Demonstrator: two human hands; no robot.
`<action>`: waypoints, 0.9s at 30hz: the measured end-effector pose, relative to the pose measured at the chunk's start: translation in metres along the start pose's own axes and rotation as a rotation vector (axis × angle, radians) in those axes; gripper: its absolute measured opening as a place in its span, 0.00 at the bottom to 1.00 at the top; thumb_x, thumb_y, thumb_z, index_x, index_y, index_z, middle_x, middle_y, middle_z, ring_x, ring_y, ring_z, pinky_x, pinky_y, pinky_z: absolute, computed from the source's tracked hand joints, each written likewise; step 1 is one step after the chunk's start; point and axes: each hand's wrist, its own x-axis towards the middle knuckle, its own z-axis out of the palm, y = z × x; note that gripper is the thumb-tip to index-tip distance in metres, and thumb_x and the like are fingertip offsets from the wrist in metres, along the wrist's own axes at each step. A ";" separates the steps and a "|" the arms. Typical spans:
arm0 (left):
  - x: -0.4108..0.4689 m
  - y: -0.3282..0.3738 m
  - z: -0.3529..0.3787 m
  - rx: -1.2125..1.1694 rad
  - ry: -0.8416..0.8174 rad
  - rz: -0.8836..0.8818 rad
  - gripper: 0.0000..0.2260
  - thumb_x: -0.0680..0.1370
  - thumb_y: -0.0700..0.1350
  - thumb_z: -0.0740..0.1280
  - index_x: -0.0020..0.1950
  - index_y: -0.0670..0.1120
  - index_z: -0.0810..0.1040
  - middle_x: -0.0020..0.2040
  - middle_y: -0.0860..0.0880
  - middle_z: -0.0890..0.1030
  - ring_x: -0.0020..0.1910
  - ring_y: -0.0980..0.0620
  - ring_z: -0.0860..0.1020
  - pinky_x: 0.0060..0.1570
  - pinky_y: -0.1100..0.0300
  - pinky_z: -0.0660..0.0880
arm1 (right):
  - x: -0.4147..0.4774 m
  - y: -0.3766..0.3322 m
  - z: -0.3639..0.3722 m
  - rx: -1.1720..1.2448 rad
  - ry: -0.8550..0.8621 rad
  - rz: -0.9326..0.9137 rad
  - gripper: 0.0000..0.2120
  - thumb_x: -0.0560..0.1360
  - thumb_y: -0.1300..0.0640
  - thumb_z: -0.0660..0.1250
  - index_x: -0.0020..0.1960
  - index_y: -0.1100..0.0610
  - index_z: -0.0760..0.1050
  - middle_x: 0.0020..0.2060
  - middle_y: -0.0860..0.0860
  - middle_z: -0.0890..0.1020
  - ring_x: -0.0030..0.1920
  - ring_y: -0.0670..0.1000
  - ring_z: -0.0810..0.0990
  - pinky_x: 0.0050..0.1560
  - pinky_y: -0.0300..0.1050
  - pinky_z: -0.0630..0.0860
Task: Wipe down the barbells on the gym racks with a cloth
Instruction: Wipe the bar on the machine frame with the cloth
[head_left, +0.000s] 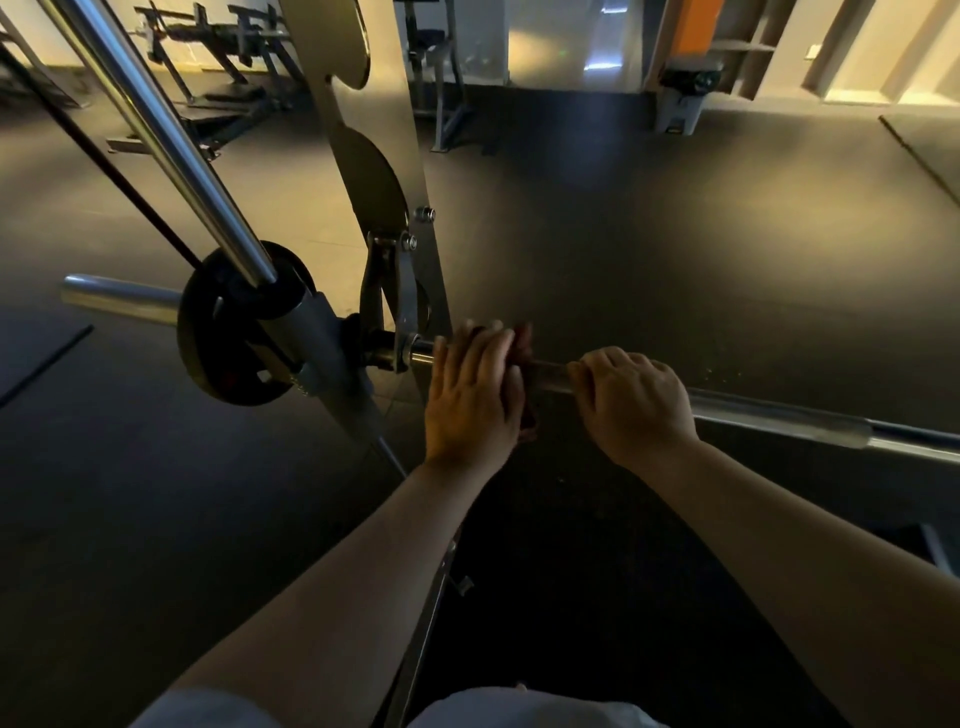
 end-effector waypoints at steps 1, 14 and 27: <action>0.001 -0.002 -0.001 -0.014 0.015 -0.066 0.24 0.86 0.55 0.46 0.76 0.46 0.67 0.75 0.46 0.70 0.81 0.46 0.57 0.80 0.44 0.50 | 0.000 -0.001 0.000 -0.003 0.003 0.001 0.24 0.84 0.43 0.47 0.53 0.52 0.79 0.48 0.49 0.83 0.48 0.54 0.82 0.54 0.50 0.76; -0.008 0.035 0.018 -0.041 -0.030 -0.006 0.19 0.84 0.51 0.60 0.73 0.46 0.69 0.73 0.47 0.71 0.80 0.45 0.56 0.79 0.41 0.55 | -0.002 0.027 -0.019 0.011 -0.205 -0.076 0.21 0.86 0.41 0.47 0.58 0.50 0.74 0.52 0.49 0.80 0.49 0.51 0.81 0.54 0.51 0.78; 0.001 0.066 0.007 -0.059 -0.107 -0.032 0.18 0.85 0.53 0.52 0.69 0.49 0.73 0.69 0.49 0.76 0.77 0.51 0.63 0.79 0.47 0.53 | -0.011 0.058 -0.020 0.011 -0.137 -0.111 0.21 0.84 0.41 0.46 0.56 0.49 0.74 0.49 0.47 0.80 0.46 0.49 0.80 0.49 0.48 0.78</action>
